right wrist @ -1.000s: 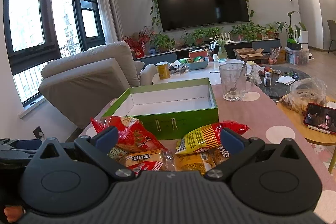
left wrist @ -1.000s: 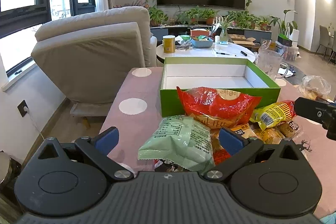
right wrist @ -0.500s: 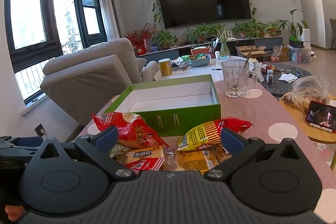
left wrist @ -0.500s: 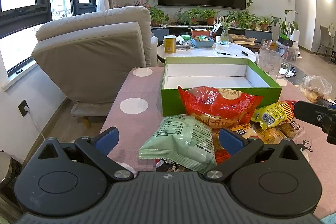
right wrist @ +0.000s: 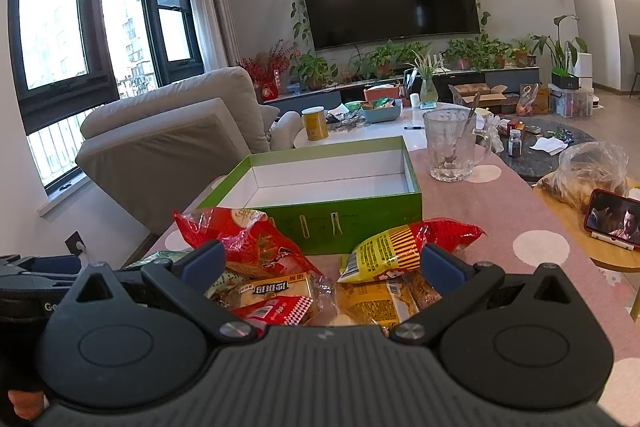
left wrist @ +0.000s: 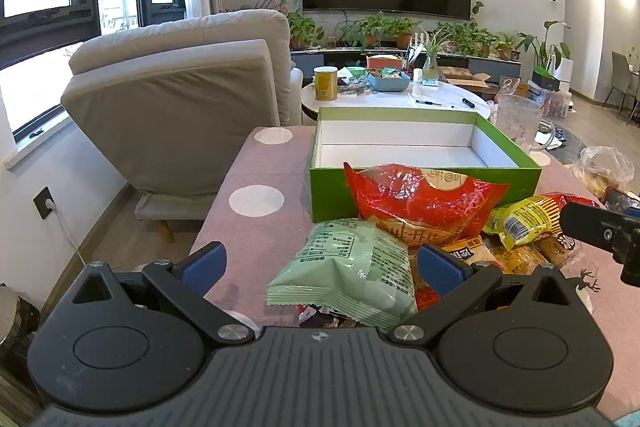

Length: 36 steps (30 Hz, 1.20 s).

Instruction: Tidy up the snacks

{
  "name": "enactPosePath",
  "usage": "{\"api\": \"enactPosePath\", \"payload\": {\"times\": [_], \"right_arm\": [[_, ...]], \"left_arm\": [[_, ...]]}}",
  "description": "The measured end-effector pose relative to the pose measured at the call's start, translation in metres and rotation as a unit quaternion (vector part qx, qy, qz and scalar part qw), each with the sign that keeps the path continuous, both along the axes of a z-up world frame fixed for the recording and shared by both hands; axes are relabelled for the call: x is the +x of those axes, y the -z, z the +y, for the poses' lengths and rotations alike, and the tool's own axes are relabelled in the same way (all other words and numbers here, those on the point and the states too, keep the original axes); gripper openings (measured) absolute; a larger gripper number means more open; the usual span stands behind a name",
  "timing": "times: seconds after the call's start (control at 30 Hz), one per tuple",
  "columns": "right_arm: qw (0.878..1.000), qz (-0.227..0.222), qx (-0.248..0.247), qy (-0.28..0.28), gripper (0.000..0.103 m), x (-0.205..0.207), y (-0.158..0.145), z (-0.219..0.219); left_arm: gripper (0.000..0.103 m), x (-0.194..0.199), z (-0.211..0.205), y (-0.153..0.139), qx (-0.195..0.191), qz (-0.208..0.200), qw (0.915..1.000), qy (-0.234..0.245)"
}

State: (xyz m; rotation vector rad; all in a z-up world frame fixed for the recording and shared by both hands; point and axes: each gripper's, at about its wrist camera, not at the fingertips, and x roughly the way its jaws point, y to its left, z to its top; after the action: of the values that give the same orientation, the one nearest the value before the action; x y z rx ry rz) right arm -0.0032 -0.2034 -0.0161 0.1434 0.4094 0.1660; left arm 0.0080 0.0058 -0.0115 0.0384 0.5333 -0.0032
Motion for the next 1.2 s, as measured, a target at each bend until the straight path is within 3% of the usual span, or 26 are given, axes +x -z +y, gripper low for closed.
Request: {"api": "enactPosePath", "payload": {"times": [0.5, 0.87, 1.2], "right_arm": [[1.0, -0.001, -0.002, -0.013, 0.077, 0.008, 0.005, 0.005], [0.999, -0.009, 0.017, -0.041, 0.077, 0.032, 0.003, 0.015], [0.995, 0.034, 0.054, -0.072, 0.077, 0.061, 0.012, 0.025]], "left_arm": [[0.102, 0.007, 0.003, 0.003, -0.001, -0.001, 1.0, 0.0], [0.101, 0.035, 0.02, -0.002, -0.055, -0.013, 0.9981, 0.024], [0.079, 0.071, 0.01, 0.014, -0.049, 0.011, 0.9972, 0.056]]}}
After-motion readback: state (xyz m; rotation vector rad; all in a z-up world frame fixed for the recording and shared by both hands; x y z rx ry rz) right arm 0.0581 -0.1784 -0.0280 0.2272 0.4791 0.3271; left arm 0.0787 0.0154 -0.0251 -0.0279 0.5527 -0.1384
